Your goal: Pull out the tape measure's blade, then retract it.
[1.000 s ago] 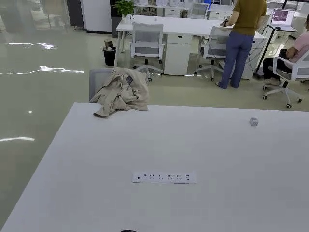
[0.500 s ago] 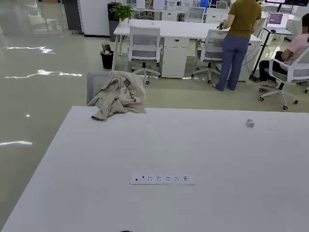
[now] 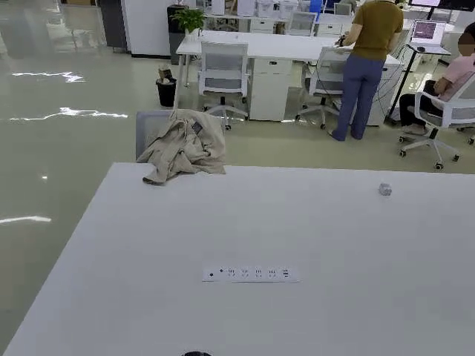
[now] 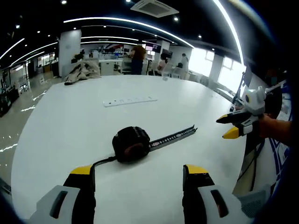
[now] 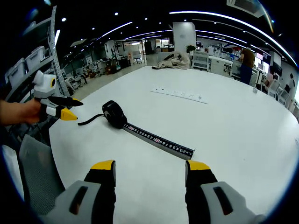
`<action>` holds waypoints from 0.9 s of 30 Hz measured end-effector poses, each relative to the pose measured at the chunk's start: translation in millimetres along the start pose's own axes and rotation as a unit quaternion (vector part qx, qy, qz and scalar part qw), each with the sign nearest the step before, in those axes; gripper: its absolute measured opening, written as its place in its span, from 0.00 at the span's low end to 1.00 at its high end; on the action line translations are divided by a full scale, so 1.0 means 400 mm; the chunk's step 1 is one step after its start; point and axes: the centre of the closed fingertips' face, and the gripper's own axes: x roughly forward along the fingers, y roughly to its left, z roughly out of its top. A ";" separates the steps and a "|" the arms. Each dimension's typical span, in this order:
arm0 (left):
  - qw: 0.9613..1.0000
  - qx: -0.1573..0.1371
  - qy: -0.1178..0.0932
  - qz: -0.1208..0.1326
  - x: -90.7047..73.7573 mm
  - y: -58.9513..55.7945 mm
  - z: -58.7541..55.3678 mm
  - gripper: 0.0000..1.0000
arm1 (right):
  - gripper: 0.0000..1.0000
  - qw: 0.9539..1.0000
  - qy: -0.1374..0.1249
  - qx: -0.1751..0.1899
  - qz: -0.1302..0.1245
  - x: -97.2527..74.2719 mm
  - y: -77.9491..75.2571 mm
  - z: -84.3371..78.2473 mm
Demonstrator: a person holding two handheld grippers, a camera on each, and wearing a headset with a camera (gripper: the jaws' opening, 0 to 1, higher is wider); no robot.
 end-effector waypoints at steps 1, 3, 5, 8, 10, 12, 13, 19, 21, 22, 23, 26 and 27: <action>1.000 -0.002 -0.001 0.000 -0.004 -0.002 0.000 0.74 | 0.62 1.000 -0.002 0.001 0.000 -0.003 0.003 0.002; 1.000 -0.005 -0.002 0.002 -0.012 -0.004 0.000 0.74 | 0.62 1.000 -0.005 0.000 -0.001 -0.008 0.009 0.003; 1.000 -0.008 -0.003 0.005 -0.022 -0.006 0.002 0.75 | 0.64 1.000 -0.007 0.000 -0.001 -0.014 0.017 0.003; 1.000 -0.011 -0.006 0.008 -0.029 -0.004 -0.001 0.76 | 0.65 1.000 -0.008 -0.001 0.001 -0.023 0.033 0.007; 1.000 -0.009 -0.007 0.011 -0.034 -0.003 0.000 0.76 | 0.65 1.000 -0.009 -0.002 0.001 -0.026 0.039 0.006; 1.000 -0.012 -0.007 0.012 -0.038 -0.002 -0.002 0.77 | 0.67 1.000 -0.010 0.001 0.002 -0.031 0.045 0.006; 1.000 -0.013 -0.009 0.013 -0.043 -0.004 0.000 0.77 | 0.67 1.000 -0.011 0.002 0.003 -0.035 0.051 0.007; 1.000 -0.017 -0.010 0.015 -0.057 -0.012 -0.009 0.78 | 0.68 1.000 -0.012 0.004 0.002 -0.051 0.071 -0.005; 1.000 -0.019 -0.010 0.017 -0.065 -0.014 -0.013 0.78 | 0.69 1.000 -0.013 0.006 0.003 -0.058 0.080 -0.009; 1.000 -0.021 -0.010 0.018 -0.067 -0.014 -0.014 0.78 | 0.69 1.000 -0.012 0.006 0.004 -0.061 0.083 -0.011; 1.000 -0.023 -0.010 0.018 -0.070 -0.013 -0.018 0.79 | 0.69 1.000 -0.012 0.006 0.004 -0.067 0.087 -0.013; 0.999 -0.026 -0.011 0.018 -0.079 -0.017 -0.024 0.79 | 0.70 1.000 -0.012 0.008 0.004 -0.083 0.099 -0.015; 0.999 -0.025 -0.010 0.018 -0.083 -0.019 -0.025 0.79 | 0.70 1.000 -0.012 0.008 0.003 -0.087 0.101 -0.017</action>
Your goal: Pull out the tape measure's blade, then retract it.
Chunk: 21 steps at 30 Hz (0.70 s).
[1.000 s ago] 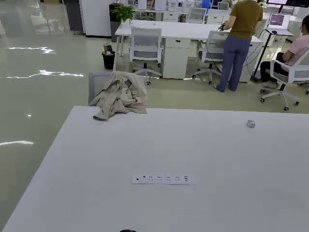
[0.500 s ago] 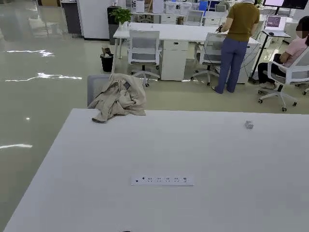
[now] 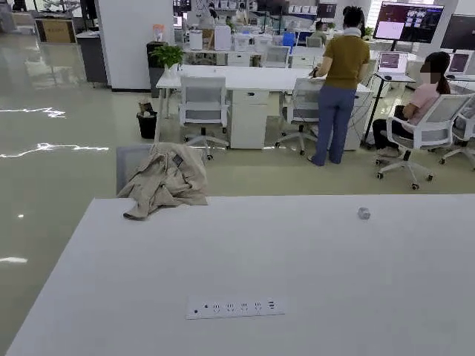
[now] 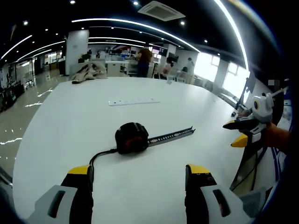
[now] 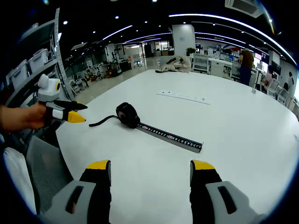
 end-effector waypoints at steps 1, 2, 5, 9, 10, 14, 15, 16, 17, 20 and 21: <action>1.000 0.000 0.000 0.001 -0.005 -0.001 -0.001 0.79 | 0.70 1.000 0.000 0.000 0.000 -0.004 0.002 -0.004; 1.000 -0.002 0.000 0.001 -0.009 -0.002 -0.002 0.79 | 0.70 1.000 0.000 0.001 -0.001 -0.007 0.003 -0.005; 1.000 -0.005 -0.004 0.002 -0.017 -0.005 -0.001 0.79 | 0.71 1.000 0.000 0.002 -0.002 -0.018 0.009 -0.006; 1.000 -0.005 -0.015 0.009 -0.035 -0.014 0.013 0.79 | 0.73 1.000 -0.002 0.006 -0.003 -0.025 0.012 -0.005; 1.000 -0.006 -0.017 0.009 -0.038 -0.016 0.015 0.79 | 0.73 1.000 -0.003 0.006 -0.003 -0.026 0.014 -0.006; 1.000 -0.009 -0.020 0.008 -0.047 -0.026 0.016 0.80 | 0.75 1.000 -0.004 0.008 -0.002 -0.030 0.030 -0.003; 1.000 -0.009 -0.020 0.008 -0.049 -0.027 0.015 0.80 | 0.76 1.000 -0.003 0.009 -0.001 -0.029 0.033 -0.004; 1.000 -0.011 -0.020 0.008 -0.051 -0.028 0.013 0.81 | 0.76 1.000 -0.004 0.008 0.001 -0.031 0.039 -0.002; 1.000 -0.011 -0.020 0.009 -0.052 -0.028 0.012 0.81 | 0.77 1.000 -0.005 0.008 0.001 -0.031 0.041 0.000; 1.000 -0.016 -0.018 0.009 -0.059 -0.031 0.009 0.83 | 0.78 1.000 -0.007 0.009 0.000 -0.037 0.046 0.008; 1.000 -0.016 -0.018 0.008 -0.061 -0.034 0.007 0.84 | 0.78 1.000 -0.009 0.010 -0.002 -0.039 0.046 0.010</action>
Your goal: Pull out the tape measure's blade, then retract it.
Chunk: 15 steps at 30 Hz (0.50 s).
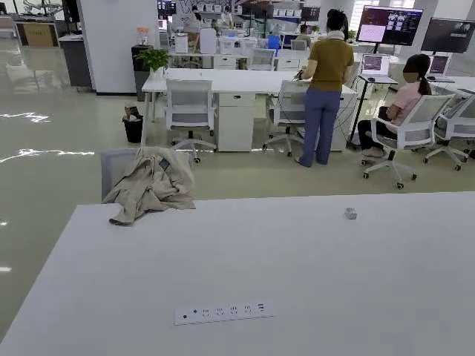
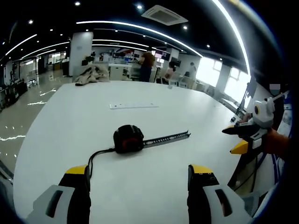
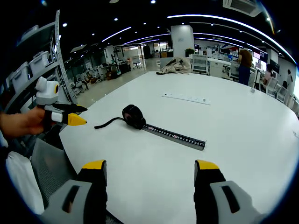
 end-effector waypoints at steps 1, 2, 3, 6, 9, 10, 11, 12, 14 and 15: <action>1.000 0.002 0.001 0.000 -0.001 -0.001 -0.002 0.84 | 0.78 1.000 -0.001 0.000 0.000 -0.002 0.001 0.001; 1.000 0.002 0.003 0.000 -0.003 -0.004 -0.003 0.84 | 0.79 1.000 -0.003 0.001 -0.003 -0.004 0.001 0.004; 1.000 0.002 0.004 0.000 -0.006 -0.006 -0.003 0.85 | 0.79 1.000 -0.003 0.001 -0.004 -0.006 0.001 0.005; 1.000 -0.004 0.005 0.006 -0.013 -0.003 -0.006 0.86 | 0.80 1.000 -0.002 0.002 -0.009 -0.012 -0.001 0.006; 1.000 -0.009 0.006 0.006 -0.021 -0.008 -0.008 0.88 | 0.82 1.000 0.000 0.003 -0.010 -0.022 -0.001 0.007; 1.000 -0.007 0.007 0.006 -0.022 -0.010 -0.012 0.89 | 0.82 1.000 -0.002 0.005 -0.012 -0.027 -0.001 0.011; 1.000 -0.005 0.008 0.004 -0.025 -0.015 -0.011 0.89 | 0.82 1.000 -0.002 0.005 -0.013 -0.031 -0.001 0.012; 1.000 -0.003 0.009 0.003 -0.028 -0.019 -0.012 0.89 | 0.82 1.000 -0.002 0.007 -0.014 -0.034 -0.004 0.012; 1.000 -0.001 0.012 0.004 -0.035 -0.023 -0.012 0.90 | 0.82 1.000 0.001 0.013 -0.017 -0.038 -0.006 0.012; 1.000 -0.001 0.013 0.004 -0.038 -0.024 -0.014 0.90 | 0.82 1.000 0.001 0.011 -0.017 -0.042 -0.003 0.013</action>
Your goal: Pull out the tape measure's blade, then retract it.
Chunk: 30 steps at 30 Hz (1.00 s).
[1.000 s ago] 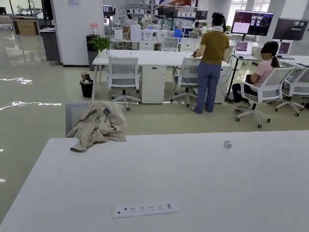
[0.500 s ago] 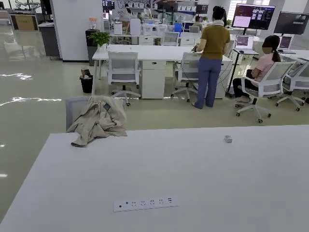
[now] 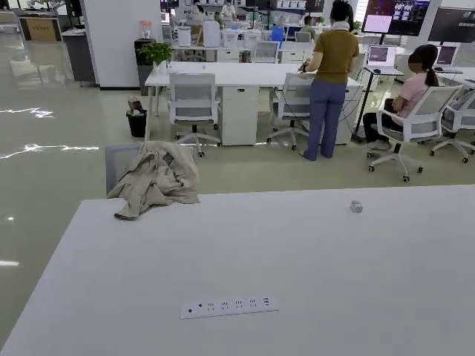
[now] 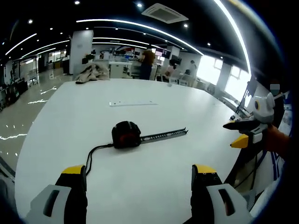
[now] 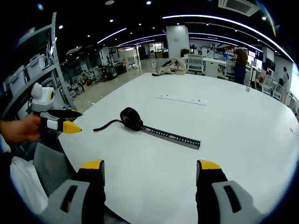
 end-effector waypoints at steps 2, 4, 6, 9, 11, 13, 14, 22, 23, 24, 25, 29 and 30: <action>1.000 -0.004 -0.002 0.002 -0.006 -0.001 0.000 0.92 | 0.82 1.000 0.001 0.002 -0.001 -0.005 0.001 0.002; 1.000 -0.003 0.001 0.004 -0.012 -0.004 -0.003 0.93 | 0.83 1.000 0.002 0.003 0.000 -0.009 0.008 0.000; 1.000 -0.004 0.003 0.011 -0.023 -0.009 -0.004 0.93 | 0.84 1.000 0.003 0.002 0.000 -0.014 0.011 -0.002; 1.000 0.004 0.007 0.016 -0.036 -0.019 -0.005 0.94 | 0.85 1.000 0.002 0.006 0.000 -0.021 0.018 -0.003; 1.000 0.003 0.007 0.017 -0.045 -0.022 -0.005 0.95 | 0.86 1.000 0.002 0.010 -0.001 -0.024 0.021 -0.007; 1.000 -0.003 0.009 0.020 -0.052 -0.023 -0.009 0.97 | 0.87 1.000 0.002 0.013 0.001 -0.030 0.029 -0.009; 1.000 -0.003 0.010 0.020 -0.056 -0.027 -0.009 0.98 | 0.87 1.000 0.001 0.013 0.001 -0.033 0.031 -0.009; 1.000 -0.006 0.019 0.015 -0.066 -0.046 -0.033 1.00 | 0.89 1.000 -0.004 0.027 0.003 -0.047 0.041 -0.017; 1.000 -0.012 0.011 0.012 -0.068 -0.051 -0.030 1.00 | 0.89 1.000 -0.003 0.027 0.003 -0.048 0.041 -0.020; 1.000 -0.015 0.011 0.013 -0.071 -0.053 -0.027 1.00 | 0.89 1.000 -0.004 0.027 0.002 -0.051 0.041 -0.020; 1.000 -0.018 0.007 0.012 -0.073 -0.056 -0.022 1.00 | 0.89 1.000 -0.004 0.028 0.002 -0.053 0.043 -0.021; 1.000 -0.027 -0.002 0.016 -0.074 -0.059 -0.017 1.00 | 0.89 1.000 -0.004 0.030 0.001 -0.058 0.045 -0.024; 0.999 -0.026 0.000 0.018 -0.075 -0.059 -0.017 1.00 | 0.90 1.000 -0.004 0.031 0.000 -0.060 0.044 -0.025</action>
